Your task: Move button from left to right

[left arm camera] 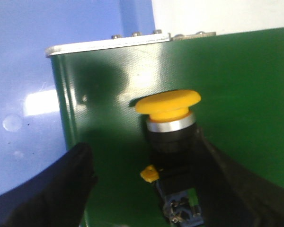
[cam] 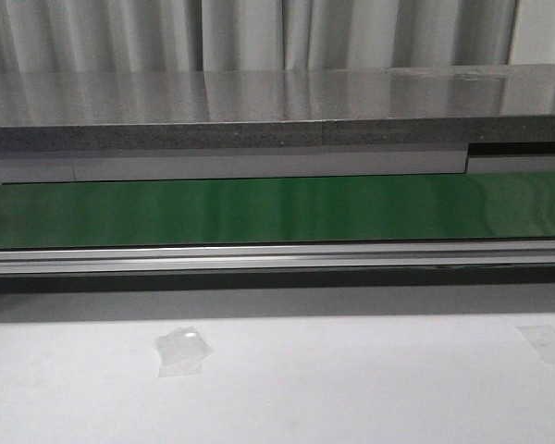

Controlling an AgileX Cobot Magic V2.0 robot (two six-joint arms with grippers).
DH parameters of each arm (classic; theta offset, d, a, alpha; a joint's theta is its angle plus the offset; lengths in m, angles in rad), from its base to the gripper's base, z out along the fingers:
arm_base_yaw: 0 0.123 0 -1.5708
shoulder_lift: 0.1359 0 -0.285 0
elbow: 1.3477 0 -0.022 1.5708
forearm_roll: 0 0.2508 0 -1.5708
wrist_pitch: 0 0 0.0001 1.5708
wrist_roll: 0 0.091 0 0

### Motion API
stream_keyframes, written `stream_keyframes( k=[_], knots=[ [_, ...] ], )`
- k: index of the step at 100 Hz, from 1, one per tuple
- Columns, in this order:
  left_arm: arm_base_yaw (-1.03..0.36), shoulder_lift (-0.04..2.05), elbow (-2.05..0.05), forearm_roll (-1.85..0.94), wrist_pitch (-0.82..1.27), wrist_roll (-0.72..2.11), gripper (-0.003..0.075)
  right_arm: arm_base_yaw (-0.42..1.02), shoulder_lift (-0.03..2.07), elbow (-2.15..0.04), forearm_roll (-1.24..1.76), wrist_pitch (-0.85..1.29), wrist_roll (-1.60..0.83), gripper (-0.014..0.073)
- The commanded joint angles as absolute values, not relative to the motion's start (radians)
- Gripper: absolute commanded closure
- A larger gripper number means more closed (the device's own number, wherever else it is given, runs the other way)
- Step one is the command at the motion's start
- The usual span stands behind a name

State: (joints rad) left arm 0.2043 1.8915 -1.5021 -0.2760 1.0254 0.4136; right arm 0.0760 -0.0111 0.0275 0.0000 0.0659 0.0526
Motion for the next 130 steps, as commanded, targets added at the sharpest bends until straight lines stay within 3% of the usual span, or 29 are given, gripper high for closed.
stream_keyframes(
  k=[1,59,130],
  knots=[
    [0.197,1.835,-1.532,-0.301,1.008,0.41,0.0257,0.078,-0.028,0.012,-0.015,-0.017,0.052,0.0662],
    [0.145,1.609,-1.489,-0.384,0.832,0.449,0.0257,0.078,-0.028,0.012,-0.015,-0.017,0.052,0.0662],
    [0.015,0.917,-0.788,-0.39,0.17,0.47,0.0257,0.078,-0.028,0.012,-0.015,-0.017,0.052,0.0662]
  ],
)
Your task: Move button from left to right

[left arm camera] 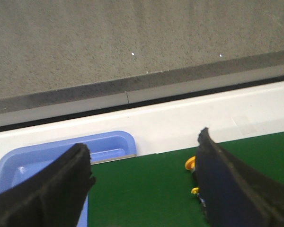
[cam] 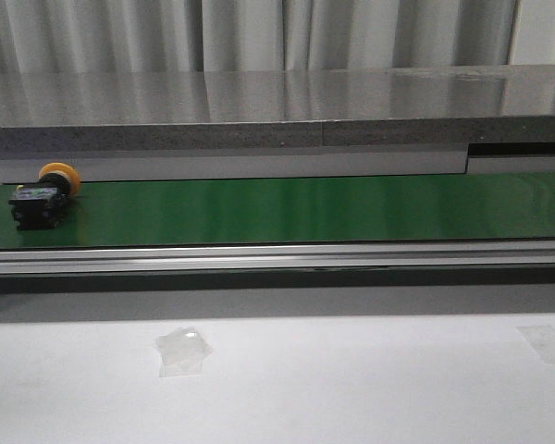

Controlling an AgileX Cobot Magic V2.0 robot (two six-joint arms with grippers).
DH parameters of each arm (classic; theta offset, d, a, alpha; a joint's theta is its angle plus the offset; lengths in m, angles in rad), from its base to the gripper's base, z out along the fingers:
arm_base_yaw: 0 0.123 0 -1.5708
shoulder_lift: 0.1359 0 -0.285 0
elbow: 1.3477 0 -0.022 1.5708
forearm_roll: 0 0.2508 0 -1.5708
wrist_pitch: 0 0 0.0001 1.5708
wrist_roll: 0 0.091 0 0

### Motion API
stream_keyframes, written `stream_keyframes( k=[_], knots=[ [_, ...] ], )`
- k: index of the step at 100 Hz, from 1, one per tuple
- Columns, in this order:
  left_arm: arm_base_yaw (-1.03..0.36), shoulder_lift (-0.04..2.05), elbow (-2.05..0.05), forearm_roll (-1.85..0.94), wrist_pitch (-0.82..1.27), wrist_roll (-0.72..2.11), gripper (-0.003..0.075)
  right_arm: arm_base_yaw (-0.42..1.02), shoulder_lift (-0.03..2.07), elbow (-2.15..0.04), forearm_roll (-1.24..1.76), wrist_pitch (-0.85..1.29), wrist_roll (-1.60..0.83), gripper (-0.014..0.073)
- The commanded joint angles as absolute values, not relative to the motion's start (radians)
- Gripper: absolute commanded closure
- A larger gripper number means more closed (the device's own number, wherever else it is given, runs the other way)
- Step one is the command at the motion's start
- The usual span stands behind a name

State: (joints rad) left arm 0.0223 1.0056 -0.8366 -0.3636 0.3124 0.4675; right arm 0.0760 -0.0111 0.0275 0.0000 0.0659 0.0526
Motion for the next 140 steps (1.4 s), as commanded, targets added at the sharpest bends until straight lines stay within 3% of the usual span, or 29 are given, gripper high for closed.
stream_keyframes(
  k=[1,63,118,128,140],
  knots=[
    [0.015,0.91,-0.781,-0.389,0.163,0.47,0.0257,0.078,-0.028,0.012,-0.015,-0.017,0.052,0.0662],
    [0.015,0.362,-0.388,-0.429,0.111,0.47,0.0257,0.078,-0.028,0.012,-0.015,-0.017,0.052,0.0662],
    [0.015,0.315,-0.344,-0.429,0.113,0.47,0.0262,0.078,-0.028,0.012,-0.015,-0.017,0.052,0.0662],
    [0.015,0.315,-0.344,-0.429,0.113,0.47,0.0297,0.078,-0.028,0.012,-0.015,-0.017,0.052,0.0662],
    [0.015,0.315,-0.344,-0.429,0.113,0.47,0.0405,0.078,-0.029,0.012,-0.015,-0.021,0.052,0.0662]
  ],
)
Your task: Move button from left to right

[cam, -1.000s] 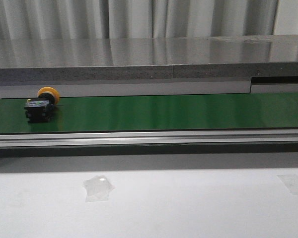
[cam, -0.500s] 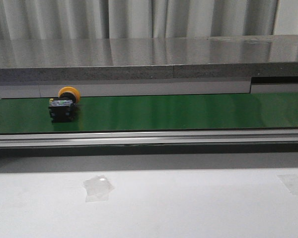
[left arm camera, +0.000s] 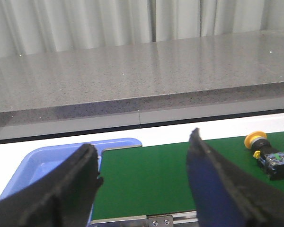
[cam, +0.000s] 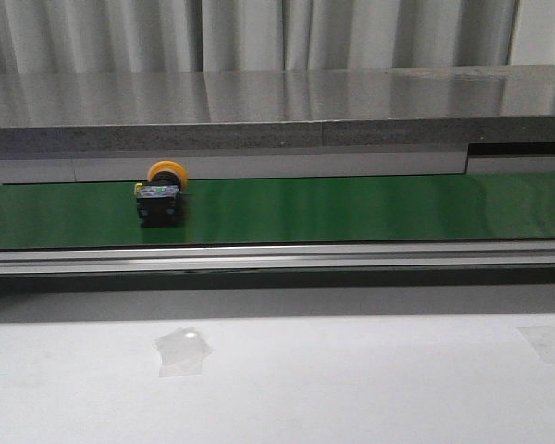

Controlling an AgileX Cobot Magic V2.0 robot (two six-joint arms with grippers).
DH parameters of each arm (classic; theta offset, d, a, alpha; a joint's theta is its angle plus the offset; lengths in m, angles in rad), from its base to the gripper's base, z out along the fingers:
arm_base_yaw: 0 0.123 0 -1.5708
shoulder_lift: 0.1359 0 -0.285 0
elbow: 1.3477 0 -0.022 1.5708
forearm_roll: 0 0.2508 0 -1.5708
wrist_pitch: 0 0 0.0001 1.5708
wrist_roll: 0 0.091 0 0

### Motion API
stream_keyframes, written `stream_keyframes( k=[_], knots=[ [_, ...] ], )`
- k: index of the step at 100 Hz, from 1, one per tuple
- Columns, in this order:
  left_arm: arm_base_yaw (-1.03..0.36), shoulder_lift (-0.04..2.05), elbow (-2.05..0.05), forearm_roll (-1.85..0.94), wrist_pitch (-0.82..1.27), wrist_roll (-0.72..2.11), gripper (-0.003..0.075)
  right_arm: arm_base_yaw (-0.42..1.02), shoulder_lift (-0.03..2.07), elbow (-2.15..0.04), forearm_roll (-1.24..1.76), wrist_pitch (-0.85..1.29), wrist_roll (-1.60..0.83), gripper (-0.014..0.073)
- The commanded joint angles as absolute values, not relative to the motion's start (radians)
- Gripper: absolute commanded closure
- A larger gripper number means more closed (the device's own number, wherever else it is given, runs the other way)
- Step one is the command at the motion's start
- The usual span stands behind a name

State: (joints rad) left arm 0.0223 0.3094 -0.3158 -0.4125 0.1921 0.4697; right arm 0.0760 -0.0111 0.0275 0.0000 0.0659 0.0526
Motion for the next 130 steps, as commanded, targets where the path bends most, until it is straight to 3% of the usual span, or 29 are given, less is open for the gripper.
stream_keyframes(
  k=[1,28,70,97,130],
  knots=[
    [0.015,0.315,-0.344,-0.429,0.113,0.47,0.0413,0.078,-0.029,0.012,-0.015,-0.021,0.052,0.0662],
    [0.015,0.315,-0.344,-0.429,0.113,0.47,0.0741,0.078,-0.029,0.012,-0.015,-0.071,0.052,0.0662],
    [0.015,0.315,-0.344,-0.429,0.113,0.47,0.074,0.078,-0.027,-0.057,-0.015,-0.106,0.052,0.0662],
    [0.015,0.315,-0.344,-0.429,0.113,0.47,0.074,0.078,0.106,-0.322,-0.014,0.219,0.052,0.0662],
    [0.015,0.315,-0.344,-0.429,0.113,0.47,0.074,0.078,0.532,-0.705,-0.014,0.648,0.052,0.0662]
  ],
)
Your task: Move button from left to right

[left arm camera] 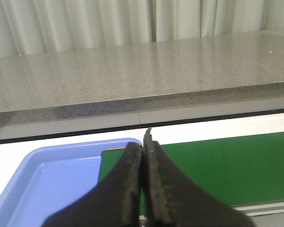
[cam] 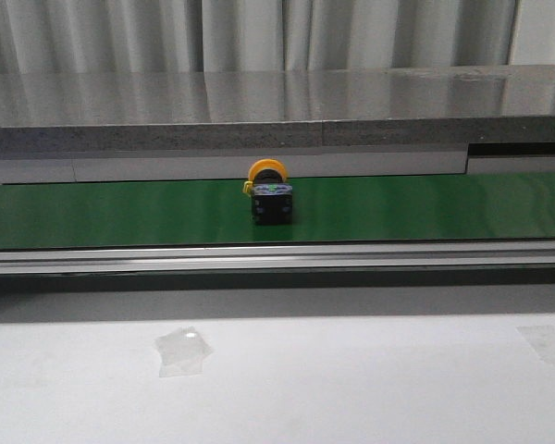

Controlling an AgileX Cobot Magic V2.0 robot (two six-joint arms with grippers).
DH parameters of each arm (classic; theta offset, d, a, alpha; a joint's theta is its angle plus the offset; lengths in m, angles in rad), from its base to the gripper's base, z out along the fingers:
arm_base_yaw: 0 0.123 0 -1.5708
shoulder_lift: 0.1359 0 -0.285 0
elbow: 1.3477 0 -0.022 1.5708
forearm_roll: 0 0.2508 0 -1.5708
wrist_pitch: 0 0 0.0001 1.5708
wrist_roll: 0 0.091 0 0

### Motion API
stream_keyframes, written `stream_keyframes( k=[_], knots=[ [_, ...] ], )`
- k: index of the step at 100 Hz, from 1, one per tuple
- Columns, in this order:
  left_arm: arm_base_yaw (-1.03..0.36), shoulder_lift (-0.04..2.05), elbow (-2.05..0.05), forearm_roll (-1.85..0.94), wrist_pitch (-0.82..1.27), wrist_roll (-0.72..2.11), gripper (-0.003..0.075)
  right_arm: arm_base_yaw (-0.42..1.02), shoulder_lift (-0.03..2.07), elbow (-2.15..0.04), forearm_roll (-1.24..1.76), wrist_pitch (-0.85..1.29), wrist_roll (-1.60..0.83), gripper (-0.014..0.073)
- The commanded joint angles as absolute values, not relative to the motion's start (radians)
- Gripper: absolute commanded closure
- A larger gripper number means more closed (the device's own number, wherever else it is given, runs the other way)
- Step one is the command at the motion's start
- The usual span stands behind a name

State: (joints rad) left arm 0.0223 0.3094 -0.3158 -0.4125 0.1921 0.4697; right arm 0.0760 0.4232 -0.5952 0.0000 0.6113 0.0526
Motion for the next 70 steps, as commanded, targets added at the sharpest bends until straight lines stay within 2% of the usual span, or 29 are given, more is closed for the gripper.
stream_keyframes(
  k=[1,22,49,59,70],
  knots=[
    [0.015,0.315,-0.344,-0.429,0.113,0.47,0.074,0.078,0.548,-0.717,-0.014,0.654,0.052,0.0662],
    [0.015,0.315,-0.344,-0.429,0.113,0.47,0.074,0.078,0.74,-0.833,-0.009,0.719,0.052,0.0662],
    [0.015,0.315,-0.344,-0.429,0.113,0.47,0.074,0.078,0.842,-0.848,0.0,0.687,0.052,0.0652],
    [0.015,0.315,-0.344,-0.429,0.113,0.47,0.074,0.078,0.849,-0.848,0.016,0.686,0.052,0.0558],
    [0.015,0.315,-0.344,-0.429,0.113,0.47,0.074,0.078,0.849,-0.848,0.025,0.681,0.052,0.0343]
  ],
)
